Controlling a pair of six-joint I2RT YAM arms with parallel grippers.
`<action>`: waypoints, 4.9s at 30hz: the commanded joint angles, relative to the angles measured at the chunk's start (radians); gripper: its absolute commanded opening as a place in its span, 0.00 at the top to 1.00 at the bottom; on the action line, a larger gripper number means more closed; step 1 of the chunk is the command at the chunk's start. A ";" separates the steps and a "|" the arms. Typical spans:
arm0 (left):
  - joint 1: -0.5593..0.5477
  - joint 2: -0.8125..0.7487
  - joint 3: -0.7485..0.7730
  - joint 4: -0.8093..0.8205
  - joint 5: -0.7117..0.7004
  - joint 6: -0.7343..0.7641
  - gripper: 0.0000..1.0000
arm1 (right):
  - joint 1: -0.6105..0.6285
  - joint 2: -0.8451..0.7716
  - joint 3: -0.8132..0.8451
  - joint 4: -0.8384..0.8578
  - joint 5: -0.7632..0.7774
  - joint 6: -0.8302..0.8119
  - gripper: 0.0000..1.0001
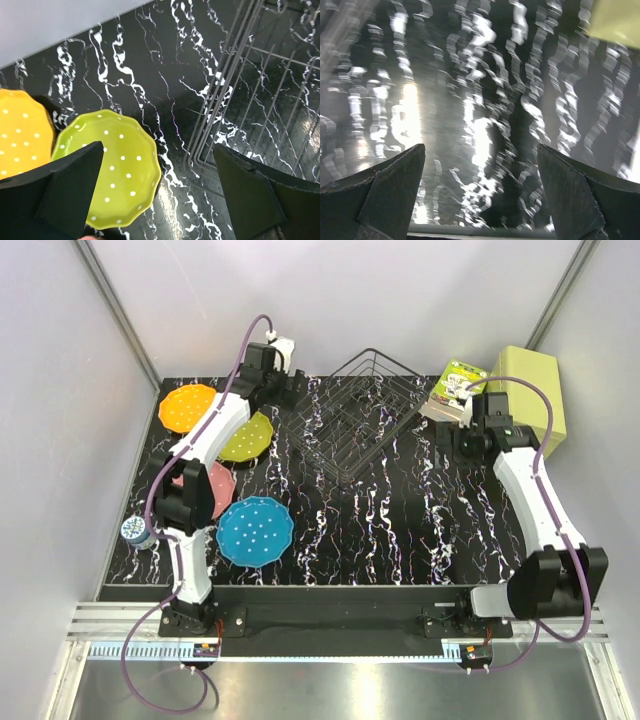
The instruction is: Load the plates into the dish rack
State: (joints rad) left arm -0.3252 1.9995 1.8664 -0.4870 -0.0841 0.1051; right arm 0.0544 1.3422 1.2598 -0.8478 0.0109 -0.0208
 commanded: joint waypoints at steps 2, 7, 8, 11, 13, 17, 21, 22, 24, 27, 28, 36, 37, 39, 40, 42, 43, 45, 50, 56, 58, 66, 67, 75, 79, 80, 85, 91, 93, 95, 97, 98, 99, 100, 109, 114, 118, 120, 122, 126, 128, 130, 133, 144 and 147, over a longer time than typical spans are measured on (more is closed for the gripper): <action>0.038 -0.030 0.034 0.011 0.030 -0.064 0.01 | 0.002 0.115 0.162 0.115 -0.134 0.223 0.03; 0.038 -0.103 -0.052 -0.002 0.027 -0.088 0.01 | 0.021 0.363 0.384 0.084 -0.100 0.429 0.13; 0.037 -0.117 -0.081 -0.002 0.029 -0.093 0.01 | 0.036 0.398 0.413 0.082 -0.095 0.436 0.12; 0.035 -0.179 -0.136 -0.004 0.026 -0.100 0.01 | 0.082 0.518 0.512 0.072 -0.074 0.441 0.13; 0.035 -0.218 -0.157 -0.007 0.018 -0.101 0.01 | 0.099 0.589 0.565 0.055 -0.063 0.458 0.13; 0.020 -0.281 -0.193 -0.010 0.035 -0.133 0.01 | 0.122 0.672 0.633 0.044 -0.042 0.481 0.13; -0.021 -0.306 -0.236 -0.007 0.011 -0.119 0.01 | 0.131 0.755 0.705 0.042 -0.035 0.496 0.22; -0.025 -0.300 -0.249 -0.004 0.006 -0.120 0.01 | 0.134 0.764 0.716 0.042 -0.031 0.489 0.25; -0.025 -0.266 -0.251 0.007 -0.006 -0.133 0.01 | 0.153 0.787 0.736 0.041 -0.019 0.486 0.34; -0.023 -0.188 -0.214 0.018 -0.014 -0.127 0.01 | 0.171 0.799 0.747 0.039 0.023 0.463 0.39; -0.020 -0.164 -0.175 0.018 -0.013 -0.127 0.01 | 0.183 0.801 0.748 0.039 0.037 0.446 0.40; 0.040 0.074 0.052 0.016 0.012 -0.174 0.01 | 0.199 0.828 0.750 0.036 0.070 0.377 0.54; 0.044 0.085 0.088 0.016 0.012 -0.171 0.01 | 0.199 0.830 0.750 0.036 0.067 0.369 0.56; 0.054 0.113 0.112 0.018 0.023 -0.170 0.01 | 0.199 0.839 0.754 0.038 0.064 0.357 0.60; 0.055 0.120 0.128 0.019 0.027 -0.171 0.01 | 0.200 0.844 0.756 0.041 0.066 0.348 0.60; 0.058 0.133 0.131 0.019 0.037 -0.173 0.01 | 0.199 0.850 0.760 0.044 0.064 0.319 0.61; 0.058 0.134 0.126 0.019 0.044 -0.179 0.01 | 0.202 0.851 0.760 0.043 0.069 0.306 0.61; 0.060 0.136 0.106 0.021 0.107 -0.188 0.01 | 0.202 0.848 0.751 0.044 0.092 0.276 0.66; 0.058 0.121 0.045 0.019 0.250 -0.242 0.01 | 0.202 0.808 0.687 0.052 0.090 0.242 0.79; 0.064 0.071 -0.007 0.019 0.248 -0.252 0.01 | 0.205 0.772 0.645 0.056 0.074 0.162 0.93; 0.066 0.053 -0.019 0.019 0.245 -0.252 0.01 | 0.205 0.770 0.647 0.056 0.075 0.142 1.00; 0.063 -0.008 -0.087 0.034 0.242 -0.255 0.01 | 0.206 0.773 0.647 0.046 0.058 0.085 1.00; 0.061 -0.018 -0.088 0.033 0.245 -0.254 0.01 | 0.206 0.778 0.653 0.049 0.066 0.081 1.00; 0.057 -0.071 -0.105 0.033 0.277 -0.252 0.01 | 0.197 0.859 0.811 0.067 0.152 0.039 1.00; 0.046 -0.082 -0.127 0.034 0.294 -0.262 0.01 | 0.193 0.888 0.865 0.073 0.169 0.027 1.00; 0.043 -0.082 -0.136 0.034 0.294 -0.263 0.01 | 0.190 0.894 0.871 0.076 0.169 0.031 1.00; 0.038 -0.091 -0.153 0.033 0.293 -0.255 0.01 | 0.164 0.942 0.929 0.092 0.187 0.056 1.00; 0.037 -0.094 -0.164 0.033 0.302 -0.252 0.01 | 0.125 1.028 1.090 0.096 0.201 0.025 1.00; 0.037 -0.096 -0.167 0.033 0.302 -0.251 0.01 | 0.110 1.061 1.136 0.089 0.182 -0.016 1.00; 0.035 -0.094 -0.171 0.031 0.300 -0.251 0.01 | 0.105 1.081 1.188 0.081 0.192 -0.039 1.00; 0.034 -0.096 -0.179 0.033 0.296 -0.248 0.01 | 0.104 1.101 1.216 0.082 0.189 -0.053 1.00; 0.034 -0.097 -0.181 0.033 0.294 -0.246 0.01 | 0.104 1.104 1.222 0.082 0.189 -0.056 1.00; 0.032 -0.100 -0.182 0.033 0.291 -0.245 0.01 | 0.104 1.115 1.230 0.081 0.190 -0.054 1.00; 0.031 -0.102 -0.187 0.033 0.288 -0.243 0.01 | 0.104 1.115 1.234 0.081 0.195 -0.045 1.00; 0.031 -0.110 -0.197 0.033 0.270 -0.242 0.01 | 0.117 1.062 1.148 0.065 0.205 0.015 0.70; 0.034 -0.157 -0.210 0.031 0.195 -0.236 0.01 | 0.117 1.022 1.182 0.047 0.167 0.005 0.40; 0.063 -0.257 -0.268 0.010 0.173 -0.222 0.01 | 0.117 0.939 1.167 0.023 0.156 0.015 0.33; 0.084 -0.338 -0.330 -0.057 0.150 -0.202 0.01 | 0.116 0.852 1.095 0.010 0.161 0.016 0.30; 0.116 -0.411 -0.374 -0.175 0.168 -0.170 0.01 | 0.116 0.739 1.020 0.004 0.158 0.015 0.29; 0.156 -0.469 -0.447 -0.401 0.201 -0.041 0.04 | 0.110 0.499 0.671 0.028 -0.041 0.015 0.24; 0.166 -0.476 -0.475 -0.494 0.234 0.087 0.12 | 0.110 0.352 0.516 0.079 -0.268 0.060 0.22; 0.167 -0.478 -0.507 -0.544 0.259 0.164 0.16 | 0.113 0.283 0.293 0.179 -0.522 0.154 0.21; 0.173 -0.493 -0.568 -0.608 0.267 0.324 0.19 | 0.148 0.252 0.106 0.291 -0.684 0.284 0.21; 0.386 -0.591 -0.851 -0.648 0.190 0.659 0.49 | 0.329 0.319 -0.080 0.621 -0.724 0.401 0.22; 0.420 -0.539 -0.858 -0.628 0.211 0.673 0.82 | 0.347 0.319 -0.086 0.625 -0.721 0.397 0.22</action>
State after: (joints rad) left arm 0.0589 1.4292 1.0168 -1.1374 0.1097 0.6952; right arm 0.3874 1.6882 1.1610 -0.3481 -0.6731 0.3351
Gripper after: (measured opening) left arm 0.284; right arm 0.778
